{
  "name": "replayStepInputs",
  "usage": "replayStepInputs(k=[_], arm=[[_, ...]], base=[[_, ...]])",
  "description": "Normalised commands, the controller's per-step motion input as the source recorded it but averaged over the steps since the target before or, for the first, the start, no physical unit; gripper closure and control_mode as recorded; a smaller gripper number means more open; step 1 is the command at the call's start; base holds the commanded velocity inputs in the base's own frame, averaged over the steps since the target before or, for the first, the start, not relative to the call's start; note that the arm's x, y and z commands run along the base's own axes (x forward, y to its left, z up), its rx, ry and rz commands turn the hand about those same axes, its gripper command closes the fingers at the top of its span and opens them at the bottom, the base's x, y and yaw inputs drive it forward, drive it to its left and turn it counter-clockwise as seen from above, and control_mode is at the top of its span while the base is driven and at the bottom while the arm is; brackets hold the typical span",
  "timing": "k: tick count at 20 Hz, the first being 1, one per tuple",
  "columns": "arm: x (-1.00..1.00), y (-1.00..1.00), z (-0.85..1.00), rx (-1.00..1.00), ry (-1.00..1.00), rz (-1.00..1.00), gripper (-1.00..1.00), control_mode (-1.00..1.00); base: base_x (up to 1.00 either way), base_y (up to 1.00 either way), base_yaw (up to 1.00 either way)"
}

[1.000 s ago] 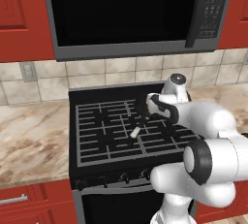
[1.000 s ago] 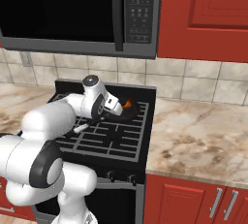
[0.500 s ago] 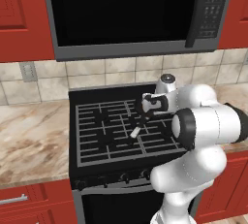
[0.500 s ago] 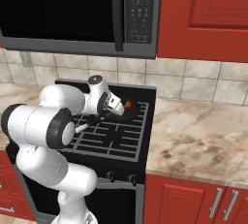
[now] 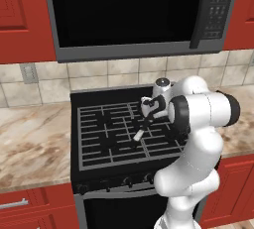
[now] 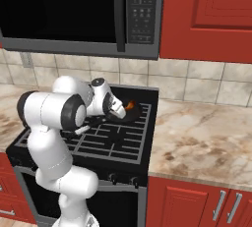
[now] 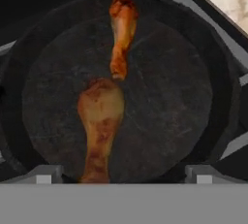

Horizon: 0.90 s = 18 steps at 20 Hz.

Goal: Take the chicken drumsticks from the pan and place one on each plate on the dining counter.

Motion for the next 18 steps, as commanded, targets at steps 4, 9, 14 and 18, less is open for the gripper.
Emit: replayStepInputs(k=[4, 9, 14, 18], arm=[[0.46, 0.07, -0.29, 0.00, 0.05, -0.06, -1.00, -1.00], [0.42, 0.00, -0.33, 0.00, 0.00, -0.04, -1.00, -1.00], [0.21, 0.00, -0.48, 0.00, 0.00, -0.02, -1.00, -1.00], [0.00, 0.00, -0.51, 0.00, 0.00, -0.04, 1.00, -1.00]], base=[[0.00, 0.00, 0.00], [0.00, 0.00, 0.00], [0.00, 0.00, 0.00], [0.00, 0.00, 0.00]])
